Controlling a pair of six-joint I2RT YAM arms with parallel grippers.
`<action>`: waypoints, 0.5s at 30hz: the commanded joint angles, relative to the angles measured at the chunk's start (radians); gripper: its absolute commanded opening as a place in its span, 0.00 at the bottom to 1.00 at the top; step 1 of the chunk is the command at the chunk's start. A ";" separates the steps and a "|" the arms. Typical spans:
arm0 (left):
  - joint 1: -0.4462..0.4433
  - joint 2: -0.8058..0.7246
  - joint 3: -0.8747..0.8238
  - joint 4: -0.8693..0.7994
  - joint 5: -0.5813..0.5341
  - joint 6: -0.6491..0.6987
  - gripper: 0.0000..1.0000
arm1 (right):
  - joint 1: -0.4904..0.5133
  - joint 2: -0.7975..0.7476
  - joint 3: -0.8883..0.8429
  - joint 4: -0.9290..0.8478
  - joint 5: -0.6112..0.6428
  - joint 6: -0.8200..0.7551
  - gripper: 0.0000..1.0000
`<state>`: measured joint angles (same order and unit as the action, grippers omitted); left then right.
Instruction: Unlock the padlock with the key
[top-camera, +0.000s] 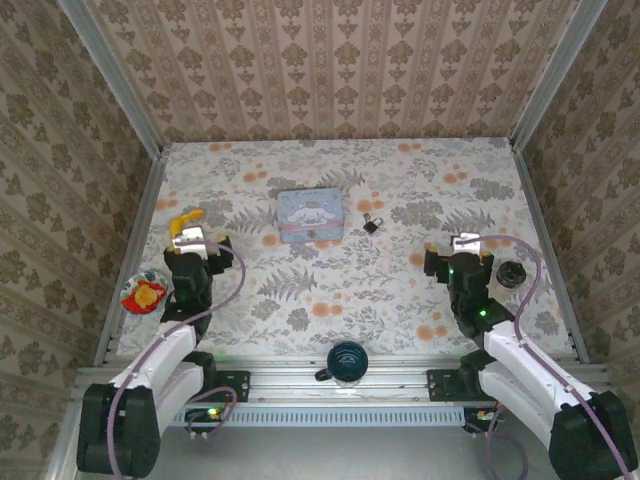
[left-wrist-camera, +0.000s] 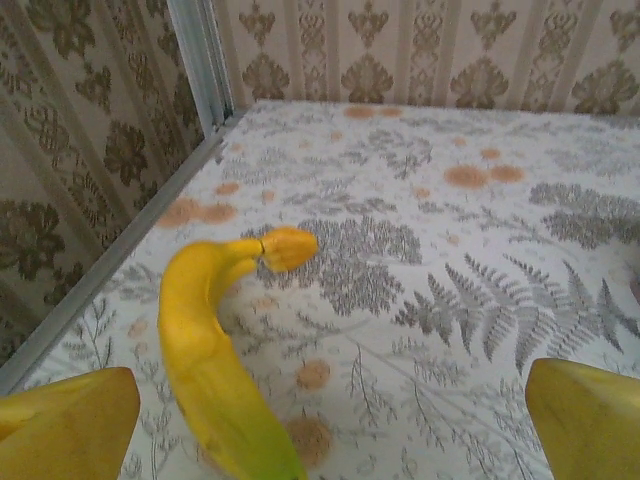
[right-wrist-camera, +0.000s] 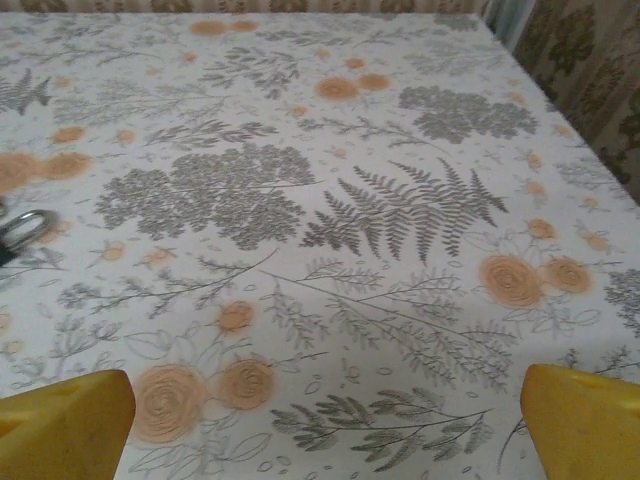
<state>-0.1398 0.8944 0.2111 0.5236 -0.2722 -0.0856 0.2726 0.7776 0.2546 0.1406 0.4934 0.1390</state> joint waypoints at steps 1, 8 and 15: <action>0.054 0.082 -0.015 0.194 0.127 0.050 1.00 | -0.028 -0.027 -0.038 0.196 0.077 -0.050 1.00; 0.089 0.310 -0.024 0.440 0.223 0.127 1.00 | -0.130 -0.002 -0.101 0.336 -0.034 -0.036 1.00; 0.141 0.541 -0.041 0.700 0.312 0.139 1.00 | -0.168 0.178 -0.082 0.483 -0.112 -0.049 1.00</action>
<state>-0.0177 1.3727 0.1825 1.0439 -0.0315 0.0246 0.1131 0.9058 0.1577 0.5190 0.4282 0.1028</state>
